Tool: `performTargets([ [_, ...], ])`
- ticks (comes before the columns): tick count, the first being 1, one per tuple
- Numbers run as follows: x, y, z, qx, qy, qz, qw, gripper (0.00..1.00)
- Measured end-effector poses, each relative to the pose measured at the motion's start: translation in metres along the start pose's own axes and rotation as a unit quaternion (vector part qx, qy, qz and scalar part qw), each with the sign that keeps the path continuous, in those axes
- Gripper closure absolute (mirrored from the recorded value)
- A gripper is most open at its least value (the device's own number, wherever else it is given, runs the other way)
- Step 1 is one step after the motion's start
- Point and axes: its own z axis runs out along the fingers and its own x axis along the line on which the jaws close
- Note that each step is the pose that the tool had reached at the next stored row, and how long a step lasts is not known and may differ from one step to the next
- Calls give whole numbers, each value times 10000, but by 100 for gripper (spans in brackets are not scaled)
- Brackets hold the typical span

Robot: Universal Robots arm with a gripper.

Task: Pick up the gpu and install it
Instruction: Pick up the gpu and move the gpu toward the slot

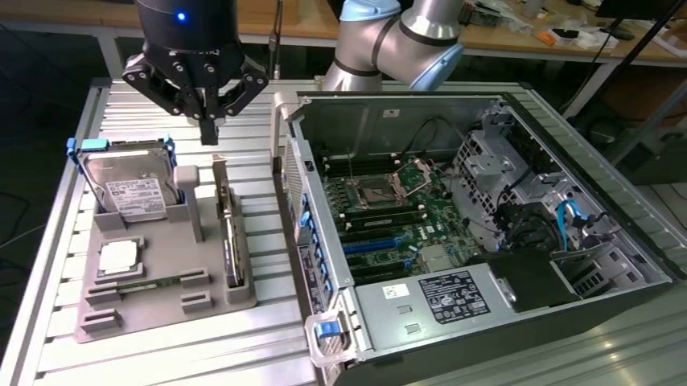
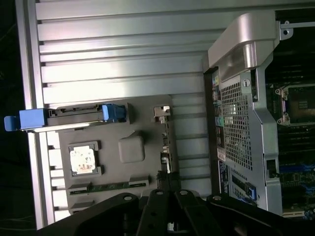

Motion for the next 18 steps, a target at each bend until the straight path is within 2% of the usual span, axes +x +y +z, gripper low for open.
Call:
performTargets([
  [1,1,1,-1,-11,2,1,10000,89],
  [4,0,0,1,-17,1,1,10000,89],
  [6,0,0,0,-17,-1,1,10000,76],
  [9,0,0,1,-18,-5,0,10000,71],
  [10,1,0,4,-4,-5,-13,10000,64],
  [11,1,-1,8,31,-3,-72,10000,53],
  [13,1,-1,11,44,2,-229,9997,53],
  [14,1,-1,13,46,6,-346,9994,46],
  [16,1,-1,37,52,26,-548,9985,46],
  [18,2,-3,74,51,30,-620,9981,46],
])
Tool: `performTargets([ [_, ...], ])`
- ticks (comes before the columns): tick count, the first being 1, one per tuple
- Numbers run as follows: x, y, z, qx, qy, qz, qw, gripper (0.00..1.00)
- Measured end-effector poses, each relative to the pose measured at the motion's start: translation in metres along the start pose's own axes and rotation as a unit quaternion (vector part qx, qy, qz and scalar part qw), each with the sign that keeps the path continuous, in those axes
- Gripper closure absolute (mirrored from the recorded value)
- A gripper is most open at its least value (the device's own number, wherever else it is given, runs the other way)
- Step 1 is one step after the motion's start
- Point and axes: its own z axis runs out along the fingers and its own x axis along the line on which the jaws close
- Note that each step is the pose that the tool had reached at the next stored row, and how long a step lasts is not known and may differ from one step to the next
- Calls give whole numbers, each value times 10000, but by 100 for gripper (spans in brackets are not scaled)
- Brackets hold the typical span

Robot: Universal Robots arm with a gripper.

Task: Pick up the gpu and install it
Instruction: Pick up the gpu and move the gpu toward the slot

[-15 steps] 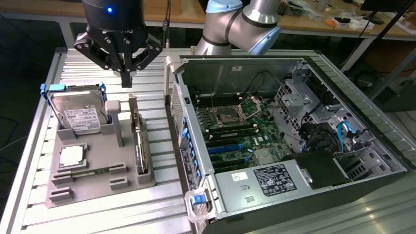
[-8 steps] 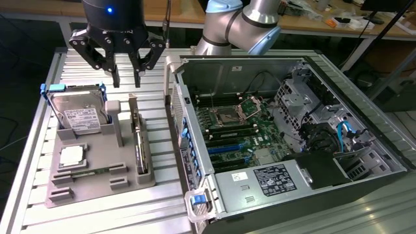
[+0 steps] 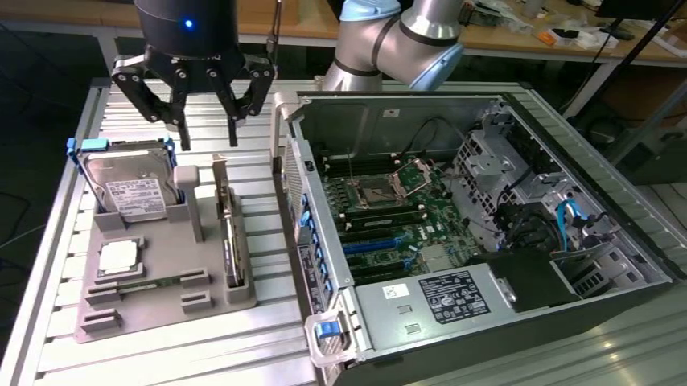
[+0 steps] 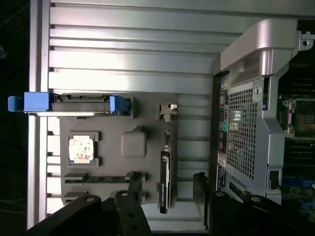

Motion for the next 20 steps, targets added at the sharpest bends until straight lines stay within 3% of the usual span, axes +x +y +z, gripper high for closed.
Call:
performTargets([
  [14,7,-9,264,-2,2,-27,10000,46],
  [20,14,-77,391,-3,32,-27,10000,46],
])
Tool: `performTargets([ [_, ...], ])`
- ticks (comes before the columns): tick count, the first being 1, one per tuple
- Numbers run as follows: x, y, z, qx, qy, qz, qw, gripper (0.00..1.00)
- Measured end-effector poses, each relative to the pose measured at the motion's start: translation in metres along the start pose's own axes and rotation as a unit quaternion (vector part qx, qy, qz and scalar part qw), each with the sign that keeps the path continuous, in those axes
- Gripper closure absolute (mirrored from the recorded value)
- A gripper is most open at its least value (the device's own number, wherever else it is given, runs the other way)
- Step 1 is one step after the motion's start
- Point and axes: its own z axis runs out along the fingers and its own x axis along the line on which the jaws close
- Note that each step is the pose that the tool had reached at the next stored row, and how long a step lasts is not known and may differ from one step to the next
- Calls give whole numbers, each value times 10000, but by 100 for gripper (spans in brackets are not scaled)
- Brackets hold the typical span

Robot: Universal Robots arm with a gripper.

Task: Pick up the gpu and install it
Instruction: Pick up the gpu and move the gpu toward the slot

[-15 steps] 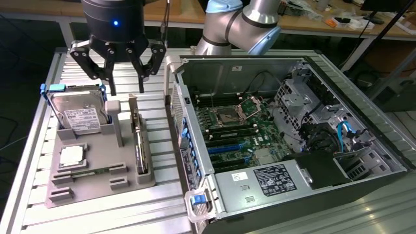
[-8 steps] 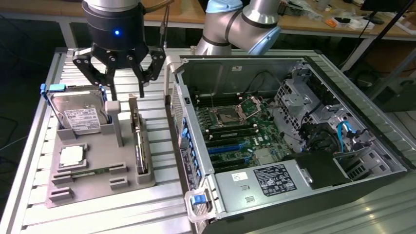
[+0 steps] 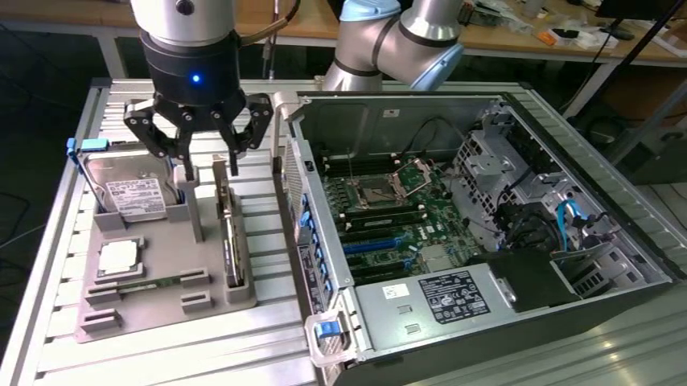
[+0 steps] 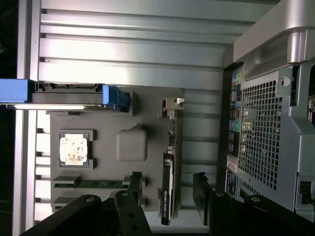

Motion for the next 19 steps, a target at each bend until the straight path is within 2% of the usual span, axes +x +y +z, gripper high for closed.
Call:
performTargets([
  [8,4,-38,150,-1,27,1,10000,46],
  [14,11,-133,258,-3,58,2,10000,46],
  [19,-6,-139,304,-3,62,2,10000,46],
])
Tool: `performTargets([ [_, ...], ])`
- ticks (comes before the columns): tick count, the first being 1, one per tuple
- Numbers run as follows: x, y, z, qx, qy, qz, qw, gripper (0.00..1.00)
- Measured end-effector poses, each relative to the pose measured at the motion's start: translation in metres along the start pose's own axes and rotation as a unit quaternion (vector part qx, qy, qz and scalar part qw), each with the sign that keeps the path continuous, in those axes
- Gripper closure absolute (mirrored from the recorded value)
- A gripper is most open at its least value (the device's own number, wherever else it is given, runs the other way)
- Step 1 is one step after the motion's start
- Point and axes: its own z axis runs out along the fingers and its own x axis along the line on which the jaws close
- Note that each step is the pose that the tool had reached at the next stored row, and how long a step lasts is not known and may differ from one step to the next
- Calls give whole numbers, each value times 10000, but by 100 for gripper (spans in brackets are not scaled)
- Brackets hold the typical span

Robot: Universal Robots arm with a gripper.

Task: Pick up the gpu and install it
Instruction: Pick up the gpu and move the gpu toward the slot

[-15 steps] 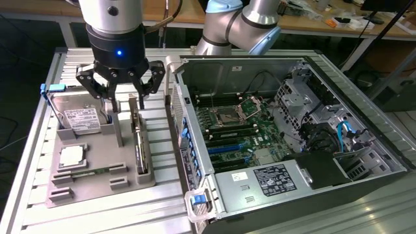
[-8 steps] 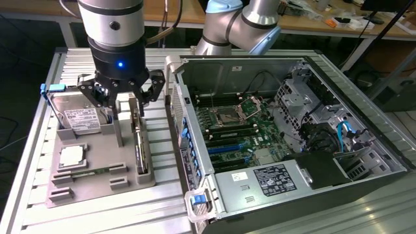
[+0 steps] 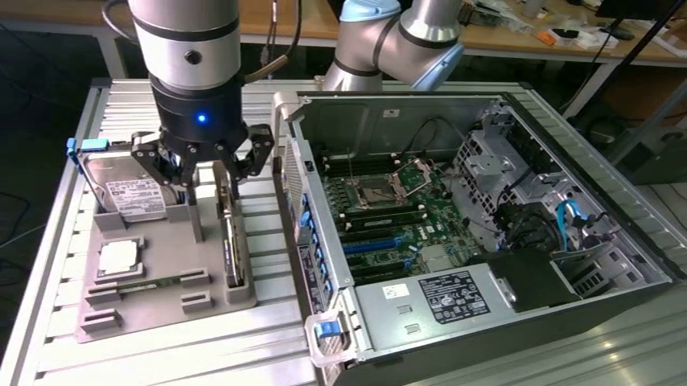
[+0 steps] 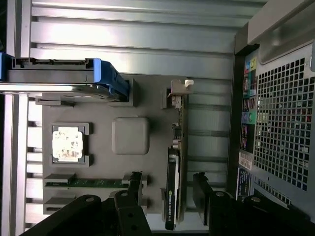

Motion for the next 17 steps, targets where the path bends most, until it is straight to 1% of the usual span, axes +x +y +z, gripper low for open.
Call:
performTargets([
  [3,-30,-9,20,0,1,0,10000,46],
  [7,-42,-46,51,-1,9,0,10000,46],
  [17,-56,-74,226,-1,15,1,10000,46],
])
